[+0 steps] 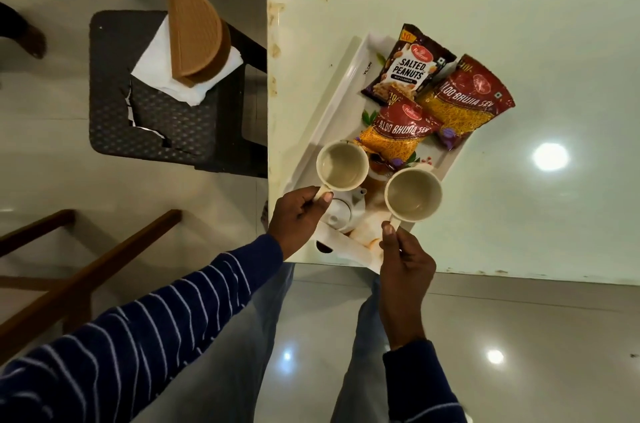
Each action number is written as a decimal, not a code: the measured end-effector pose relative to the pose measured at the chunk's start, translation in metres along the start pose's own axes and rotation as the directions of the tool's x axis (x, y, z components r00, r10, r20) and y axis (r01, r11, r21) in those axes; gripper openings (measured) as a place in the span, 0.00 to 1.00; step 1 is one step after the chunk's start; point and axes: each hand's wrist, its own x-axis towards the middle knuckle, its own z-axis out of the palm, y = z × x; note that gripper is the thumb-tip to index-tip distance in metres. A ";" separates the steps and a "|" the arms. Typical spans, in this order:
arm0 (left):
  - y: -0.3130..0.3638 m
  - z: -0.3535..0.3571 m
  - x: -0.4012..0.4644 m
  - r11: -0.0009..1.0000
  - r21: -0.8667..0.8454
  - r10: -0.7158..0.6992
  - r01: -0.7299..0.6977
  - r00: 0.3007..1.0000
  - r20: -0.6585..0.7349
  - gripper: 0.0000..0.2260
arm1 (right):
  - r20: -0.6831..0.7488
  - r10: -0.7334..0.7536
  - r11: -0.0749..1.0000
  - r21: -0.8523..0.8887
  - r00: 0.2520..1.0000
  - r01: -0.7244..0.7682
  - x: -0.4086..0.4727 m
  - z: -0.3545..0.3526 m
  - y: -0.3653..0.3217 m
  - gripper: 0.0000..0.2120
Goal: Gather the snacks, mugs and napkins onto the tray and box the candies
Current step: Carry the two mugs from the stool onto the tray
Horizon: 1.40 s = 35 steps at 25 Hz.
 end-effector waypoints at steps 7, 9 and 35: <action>0.005 0.000 0.011 1.000 -0.002 0.030 -0.030 1.000 0.001 0.28 | -0.036 0.048 0.983 -0.174 0.998 -0.054 0.001 0.013 0.008 0.13; 0.008 0.000 0.018 0.999 -0.012 0.031 -0.031 1.000 -0.003 0.24 | -0.042 0.039 0.994 -0.097 0.998 -0.043 0.004 0.020 0.001 0.09; 0.020 -0.010 0.056 0.972 0.164 0.148 -0.171 0.979 0.143 0.20 | -0.153 -0.038 0.998 0.045 0.988 0.045 0.038 0.037 0.000 0.18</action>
